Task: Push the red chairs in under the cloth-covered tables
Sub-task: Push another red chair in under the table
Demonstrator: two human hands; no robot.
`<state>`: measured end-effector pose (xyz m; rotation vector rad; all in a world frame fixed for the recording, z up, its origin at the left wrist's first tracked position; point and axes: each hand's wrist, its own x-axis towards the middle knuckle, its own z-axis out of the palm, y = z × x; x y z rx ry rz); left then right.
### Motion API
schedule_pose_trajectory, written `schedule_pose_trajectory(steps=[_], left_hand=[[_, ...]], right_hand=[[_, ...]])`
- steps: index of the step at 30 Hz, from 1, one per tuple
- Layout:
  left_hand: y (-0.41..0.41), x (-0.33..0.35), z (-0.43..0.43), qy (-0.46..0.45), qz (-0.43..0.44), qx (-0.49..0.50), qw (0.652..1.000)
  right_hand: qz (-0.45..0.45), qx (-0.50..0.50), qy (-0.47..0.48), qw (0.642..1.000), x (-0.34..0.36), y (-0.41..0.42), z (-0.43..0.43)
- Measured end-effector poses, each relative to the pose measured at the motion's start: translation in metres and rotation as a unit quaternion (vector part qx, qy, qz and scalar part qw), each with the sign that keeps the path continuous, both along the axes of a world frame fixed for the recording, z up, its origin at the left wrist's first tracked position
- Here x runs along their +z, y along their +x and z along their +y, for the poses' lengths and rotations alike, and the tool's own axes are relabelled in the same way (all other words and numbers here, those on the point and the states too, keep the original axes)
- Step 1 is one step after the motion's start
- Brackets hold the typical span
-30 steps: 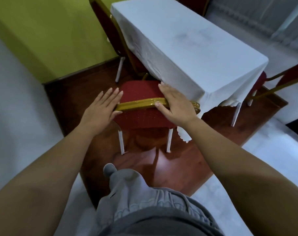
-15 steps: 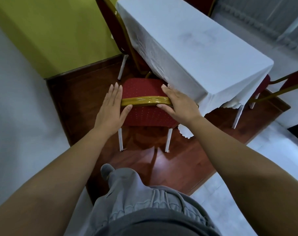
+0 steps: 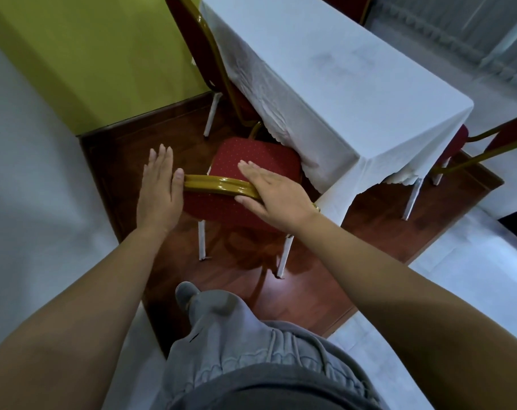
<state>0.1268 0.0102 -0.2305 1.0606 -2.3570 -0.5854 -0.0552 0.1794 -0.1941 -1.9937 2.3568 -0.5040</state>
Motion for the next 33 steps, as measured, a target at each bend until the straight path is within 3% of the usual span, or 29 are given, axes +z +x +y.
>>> schedule_pose_trajectory(steps=[3, 8, 13, 18, 23, 33], left_hand=[[0.000, 0.001, 0.001, 0.007, 0.008, 0.008, 1.000], [-0.005, 0.002, 0.010, 0.026, 0.035, 0.028, 0.999], [-0.007, 0.004, 0.016, 0.041, 0.049, 0.046, 0.997], [0.003, 0.004, 0.005, 0.065, 0.079, 0.094, 0.990], [0.025, 0.003, -0.014, 0.069, 0.086, 0.069, 0.991], [-0.002, 0.012, -0.019, 0.081, 0.047, 0.040, 0.995]], right_hand=[[0.003, 0.036, 0.037, 0.999, 0.003, -0.015, 0.004], [-0.066, -0.039, 0.058, 0.995, -0.005, -0.021, 0.019], [-0.073, -0.060, 0.049, 0.994, -0.005, -0.009, 0.018], [-0.059, -0.050, 0.002, 0.997, -0.003, 0.036, 0.021], [-0.065, -0.028, -0.028, 0.997, -0.007, 0.072, 0.015], [-0.012, -0.019, -0.016, 1.000, -0.011, 0.038, 0.007]])
